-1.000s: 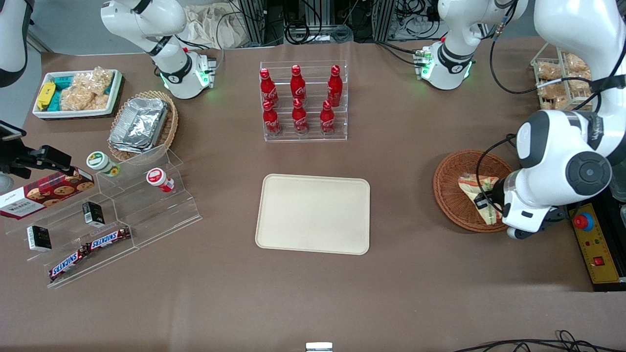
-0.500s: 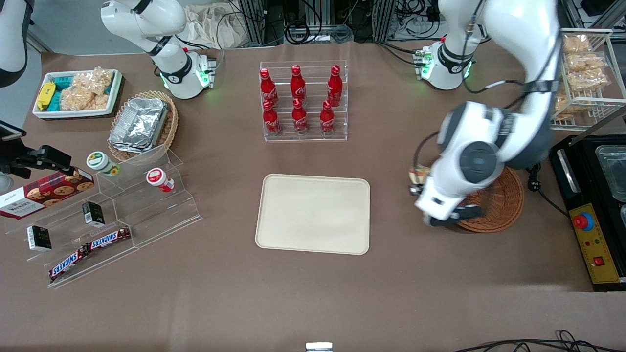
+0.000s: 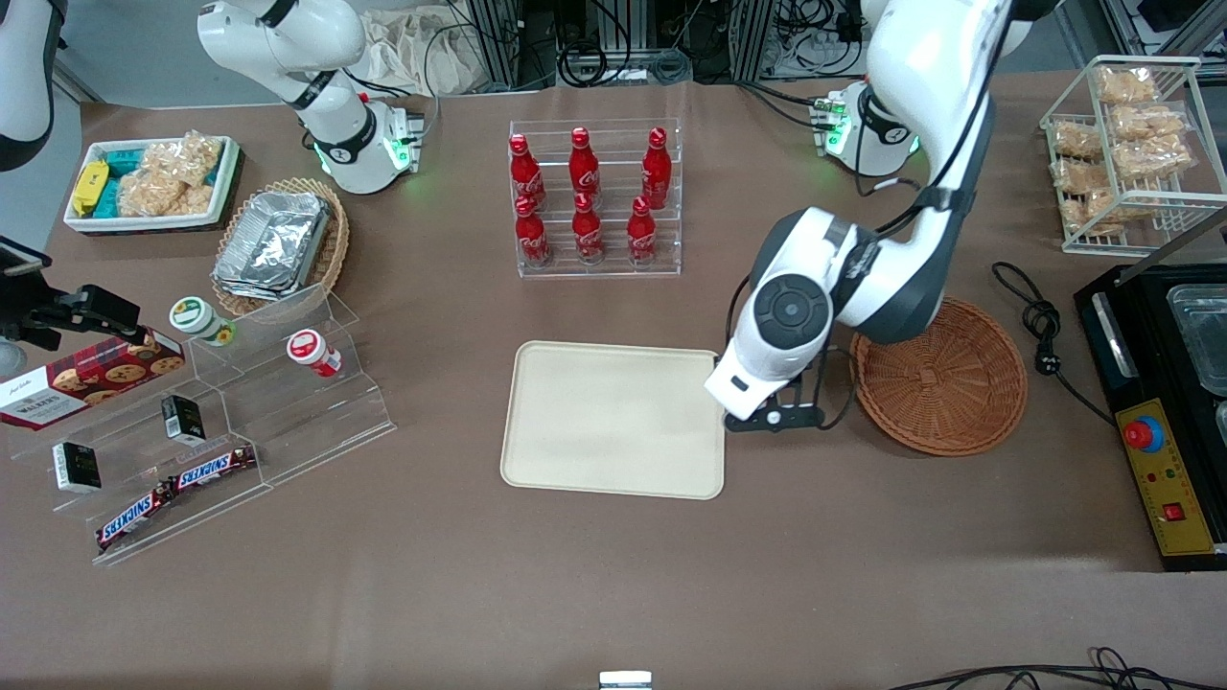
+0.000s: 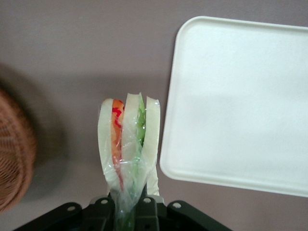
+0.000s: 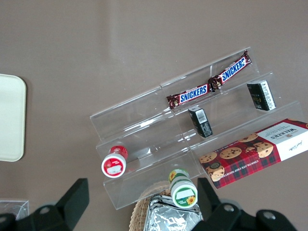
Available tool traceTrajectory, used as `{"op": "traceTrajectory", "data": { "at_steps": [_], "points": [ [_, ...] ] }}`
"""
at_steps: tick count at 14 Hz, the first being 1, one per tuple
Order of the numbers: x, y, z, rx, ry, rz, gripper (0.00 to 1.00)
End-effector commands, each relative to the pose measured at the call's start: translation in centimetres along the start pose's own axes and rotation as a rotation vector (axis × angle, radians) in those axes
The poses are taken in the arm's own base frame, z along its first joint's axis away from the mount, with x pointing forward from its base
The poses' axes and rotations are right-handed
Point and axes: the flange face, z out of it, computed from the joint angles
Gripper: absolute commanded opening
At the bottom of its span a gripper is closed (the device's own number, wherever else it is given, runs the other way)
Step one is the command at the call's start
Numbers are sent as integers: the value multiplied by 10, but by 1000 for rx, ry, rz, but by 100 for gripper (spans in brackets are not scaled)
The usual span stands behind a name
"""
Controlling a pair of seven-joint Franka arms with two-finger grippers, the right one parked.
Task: Place sandwich from basket to tray
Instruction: 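Carry the held sandwich over to the cream tray with the left gripper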
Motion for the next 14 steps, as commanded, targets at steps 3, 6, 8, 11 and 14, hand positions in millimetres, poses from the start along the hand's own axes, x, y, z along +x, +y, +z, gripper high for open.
{"op": "traceTrajectory", "data": {
  "at_steps": [3,6,8,11,14],
  "points": [
    [9,36,39,-37,26,50,10],
    [16,49,65,-71,75,60,11],
    [20,53,83,-84,93,62,12],
    [18,66,89,-97,115,78,12],
    [15,69,97,-93,106,82,22]
  ]
}}
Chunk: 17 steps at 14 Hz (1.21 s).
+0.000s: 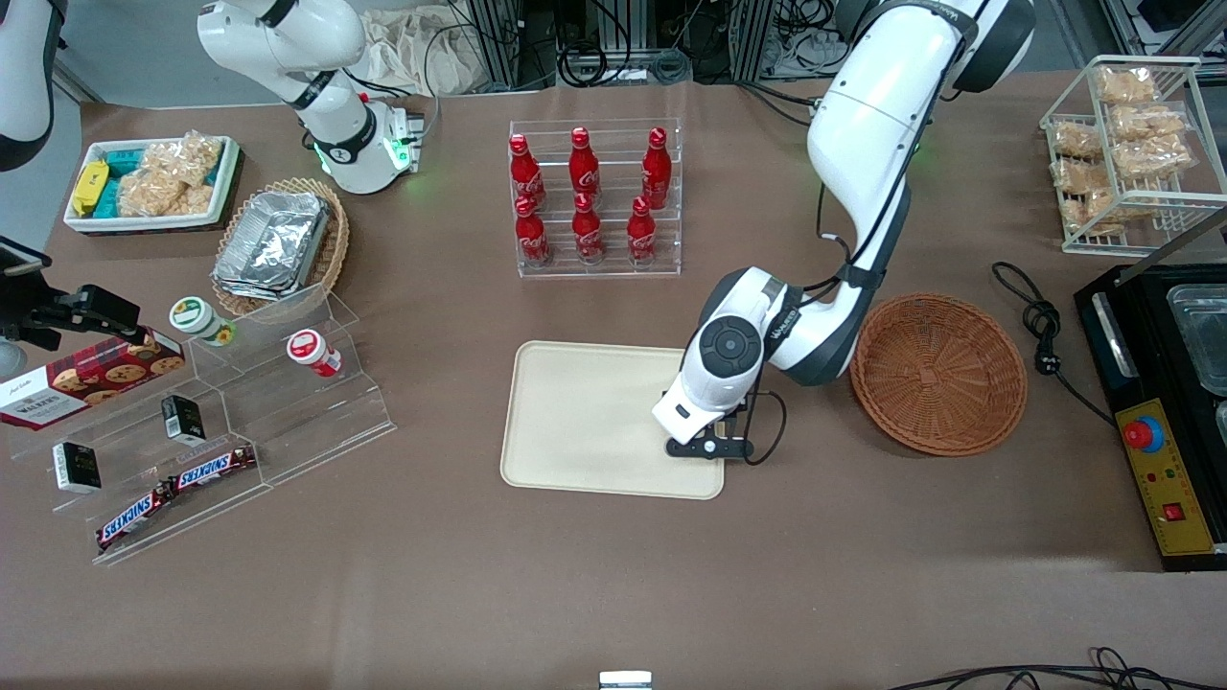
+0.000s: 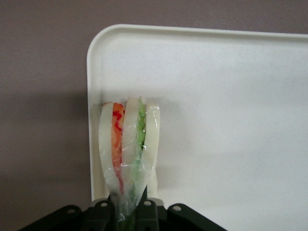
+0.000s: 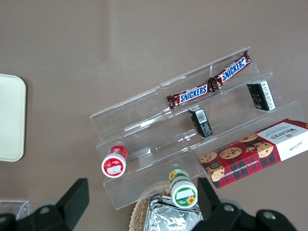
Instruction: Place sandwich from basket to tray
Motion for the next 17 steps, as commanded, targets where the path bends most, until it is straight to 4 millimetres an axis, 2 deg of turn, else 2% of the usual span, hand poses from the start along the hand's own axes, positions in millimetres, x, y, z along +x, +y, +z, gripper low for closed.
{"op": "traceTrajectory", "data": {
  "at_steps": [1,2,3,6,7,9,10,12,15,17],
  "points": [
    [2,10,-2,2,12,12,39],
    [3,9,-1,3,11,11,76],
    [3,7,-1,7,8,10,98],
    [-2,0,-4,41,-49,1,99],
    [-3,-6,-13,61,-84,-3,99],
    [-3,-21,-52,98,-126,3,99],
    [2,-40,-78,113,-159,14,99],
    [7,-83,-113,121,-231,41,99],
    [7,-123,-148,142,-274,75,98],
    [13,-173,-185,124,-290,102,98]
  ]
}}
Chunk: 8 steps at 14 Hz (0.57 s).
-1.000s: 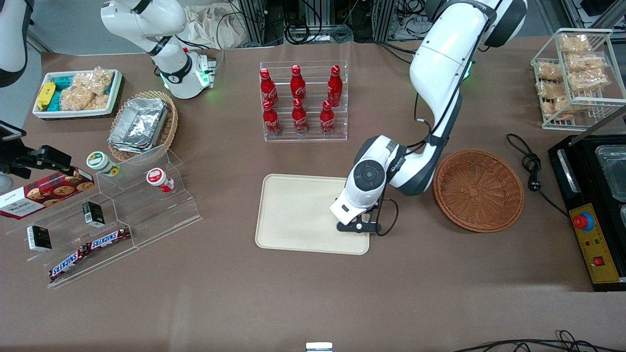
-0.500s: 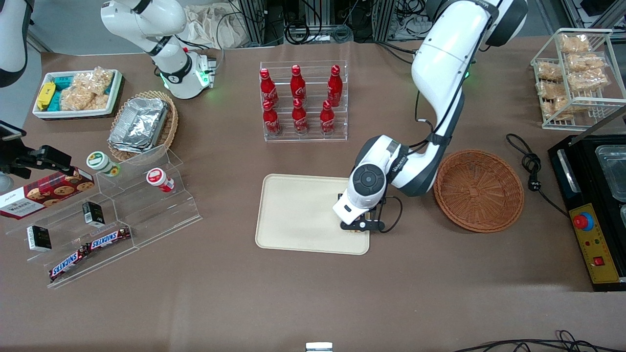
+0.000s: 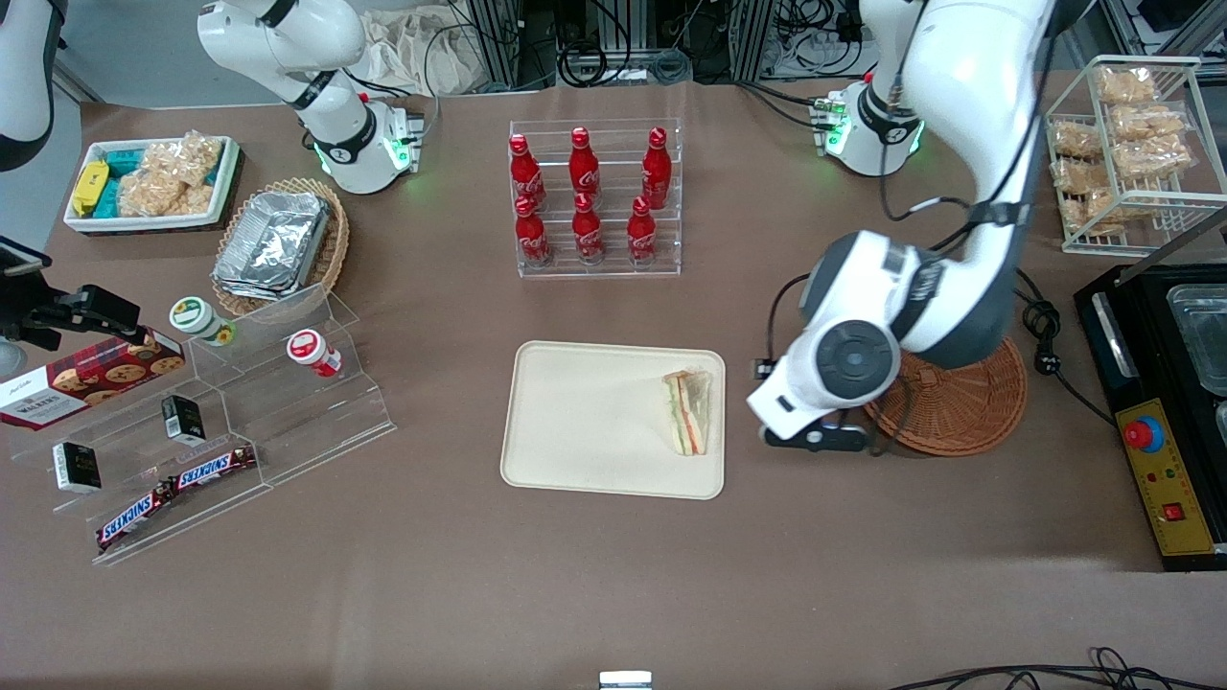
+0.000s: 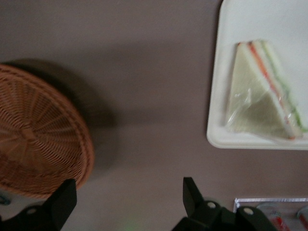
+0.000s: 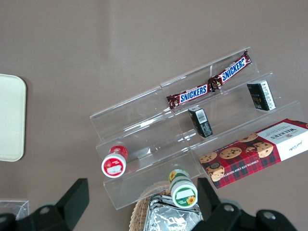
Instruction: Place sandwich from basket to tray
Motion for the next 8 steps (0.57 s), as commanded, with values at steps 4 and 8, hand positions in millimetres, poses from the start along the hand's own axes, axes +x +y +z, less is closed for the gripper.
{"op": "traceTrajectory", "data": {
  "at_steps": [4,8],
  "points": [
    [-42,-136,-85,-45,42,32,98],
    [-61,-191,-124,-52,120,-8,99]
  ]
}}
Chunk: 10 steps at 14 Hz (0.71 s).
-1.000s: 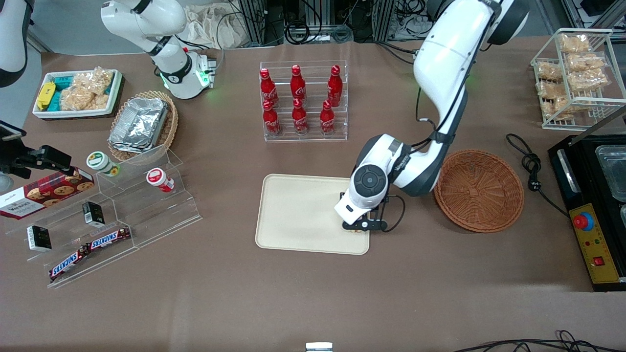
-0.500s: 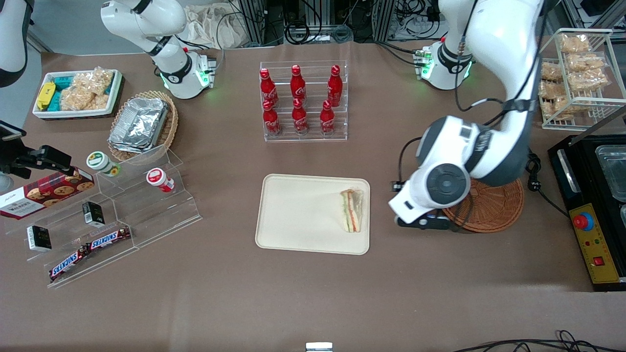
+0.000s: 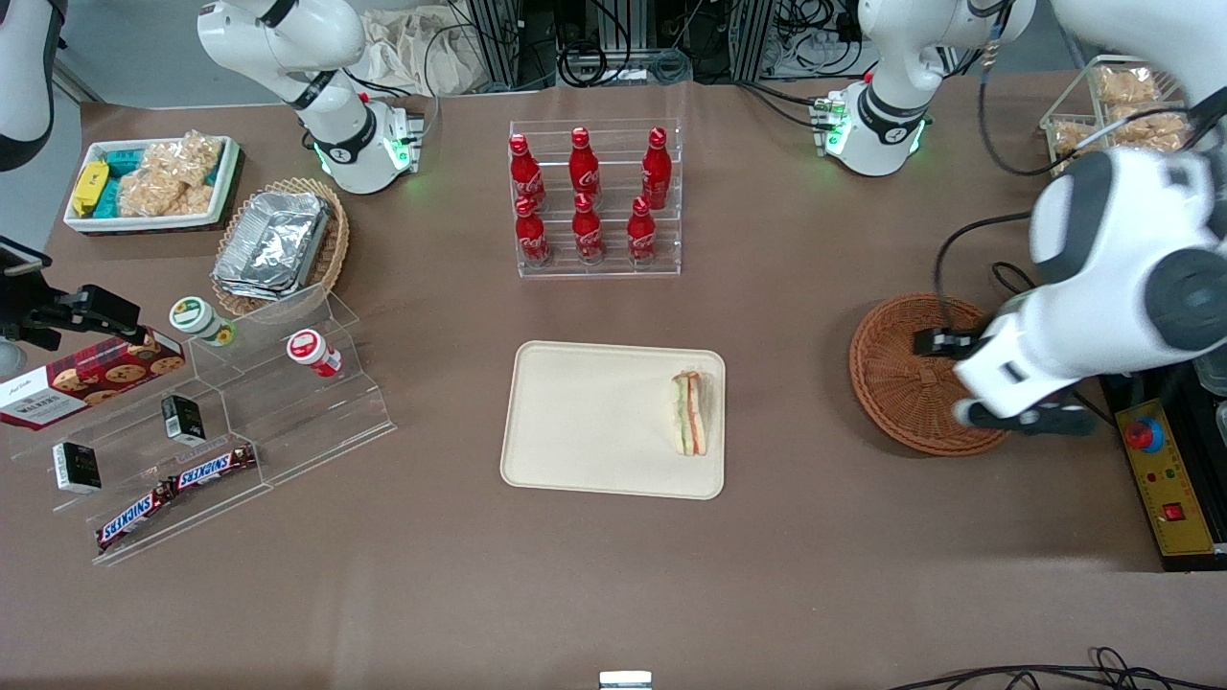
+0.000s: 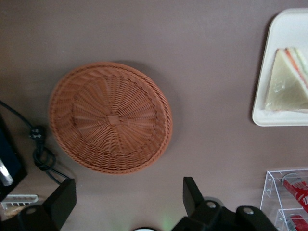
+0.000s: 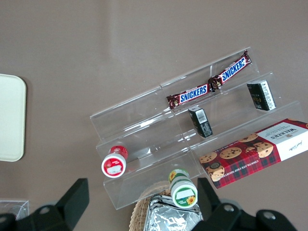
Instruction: Place sandwich from basket to tray
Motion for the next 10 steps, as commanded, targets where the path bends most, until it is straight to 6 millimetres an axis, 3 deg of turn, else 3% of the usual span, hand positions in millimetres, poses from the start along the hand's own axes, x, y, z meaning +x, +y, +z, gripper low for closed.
{"op": "traceTrajectory", "data": {
  "at_steps": [1,5,10],
  "points": [
    [-13,-19,-24,44,33,5,99],
    [-20,-27,-42,82,63,50,99],
    [-21,-33,-43,73,53,28,99]
  ]
}}
